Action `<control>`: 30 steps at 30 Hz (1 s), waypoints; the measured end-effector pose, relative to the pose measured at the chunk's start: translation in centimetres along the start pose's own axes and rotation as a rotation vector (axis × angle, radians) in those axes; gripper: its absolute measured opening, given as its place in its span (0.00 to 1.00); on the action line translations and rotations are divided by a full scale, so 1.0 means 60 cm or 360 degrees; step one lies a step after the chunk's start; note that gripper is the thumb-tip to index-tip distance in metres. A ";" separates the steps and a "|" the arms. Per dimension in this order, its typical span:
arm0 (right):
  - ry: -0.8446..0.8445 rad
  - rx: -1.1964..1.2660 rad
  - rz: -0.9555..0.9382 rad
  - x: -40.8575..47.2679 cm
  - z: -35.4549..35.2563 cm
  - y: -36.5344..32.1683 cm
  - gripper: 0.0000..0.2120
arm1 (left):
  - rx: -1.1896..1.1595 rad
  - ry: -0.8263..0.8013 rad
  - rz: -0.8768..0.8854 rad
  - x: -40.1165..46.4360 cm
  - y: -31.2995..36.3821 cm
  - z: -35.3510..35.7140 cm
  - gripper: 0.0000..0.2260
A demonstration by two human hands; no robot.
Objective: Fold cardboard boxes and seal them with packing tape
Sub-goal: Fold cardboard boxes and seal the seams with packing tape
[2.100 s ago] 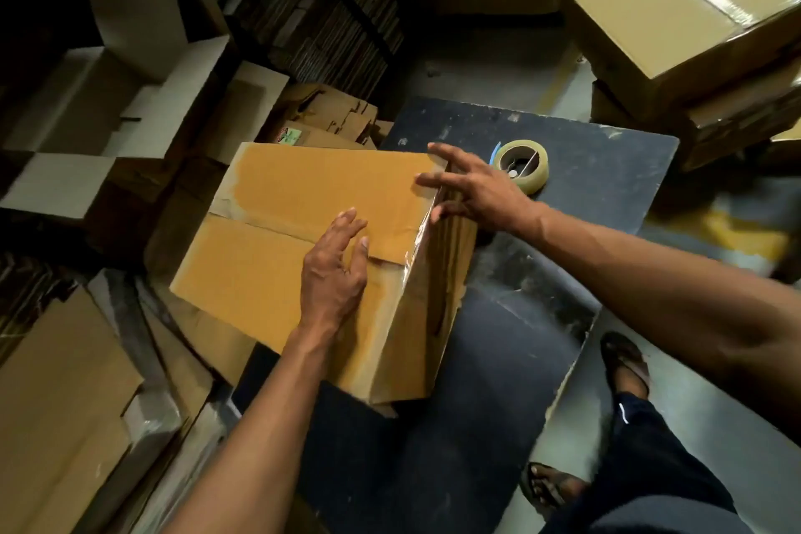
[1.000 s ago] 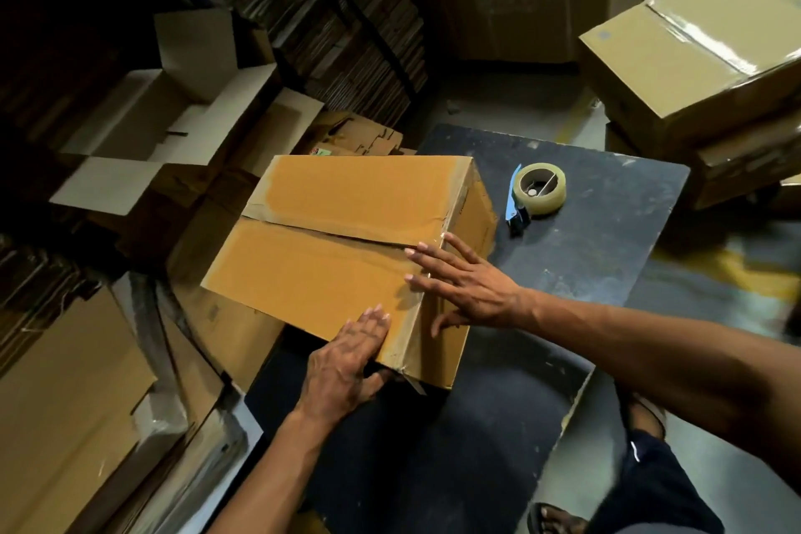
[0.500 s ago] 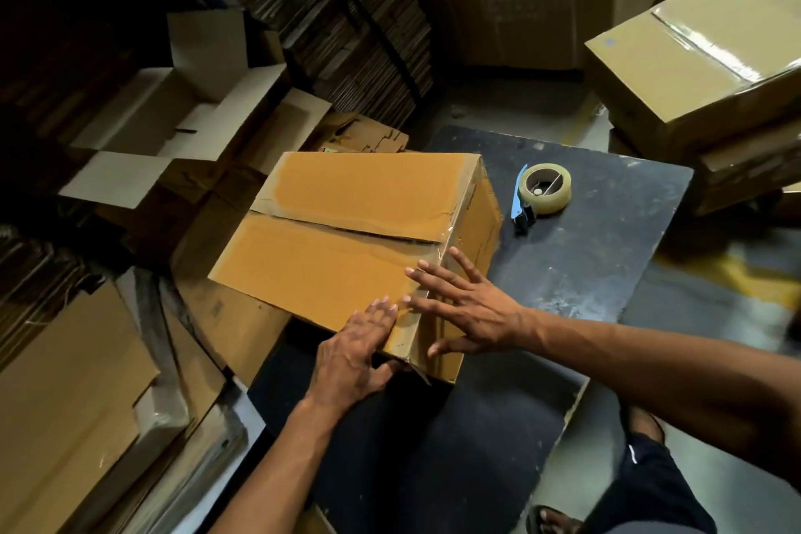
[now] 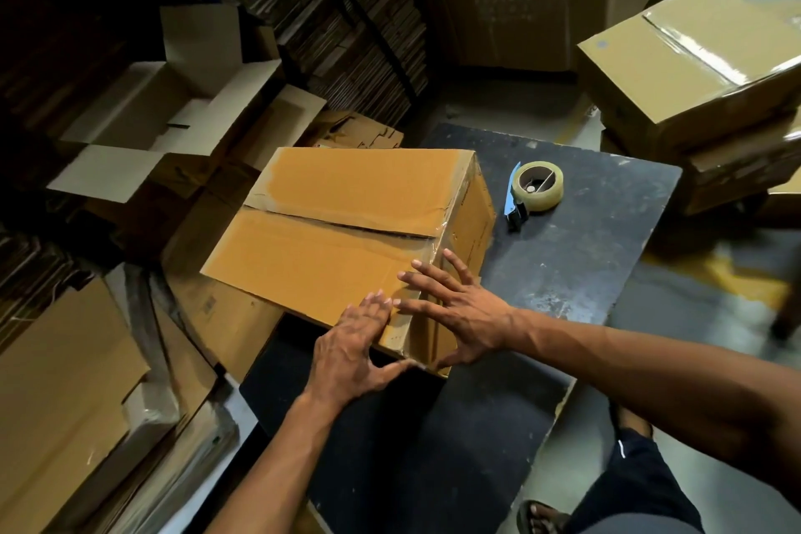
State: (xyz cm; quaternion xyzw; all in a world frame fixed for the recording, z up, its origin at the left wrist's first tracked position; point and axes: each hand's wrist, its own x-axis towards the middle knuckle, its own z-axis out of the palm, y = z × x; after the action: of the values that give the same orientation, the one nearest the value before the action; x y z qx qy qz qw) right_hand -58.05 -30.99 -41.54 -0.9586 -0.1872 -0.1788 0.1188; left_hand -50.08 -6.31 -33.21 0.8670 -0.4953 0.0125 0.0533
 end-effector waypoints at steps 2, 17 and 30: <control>0.0048 0.0084 0.0021 -0.002 -0.001 -0.010 0.59 | -0.0031 0.0022 -0.0065 0.000 0.008 0.001 0.43; 0.0305 -0.0004 0.0139 0.002 0.032 -0.017 0.36 | -0.0186 0.0110 -0.0449 0.011 0.044 0.017 0.36; 0.0514 0.0007 0.0201 0.001 0.026 -0.025 0.29 | 0.0046 0.0151 -0.0339 -0.016 0.063 0.060 0.26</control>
State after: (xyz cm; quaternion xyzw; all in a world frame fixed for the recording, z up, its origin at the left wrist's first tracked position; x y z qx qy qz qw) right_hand -58.14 -29.15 -42.70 -0.9270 -0.1054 -0.3221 0.1605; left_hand -53.92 -7.76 -36.57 0.9138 -0.3972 0.0550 0.0653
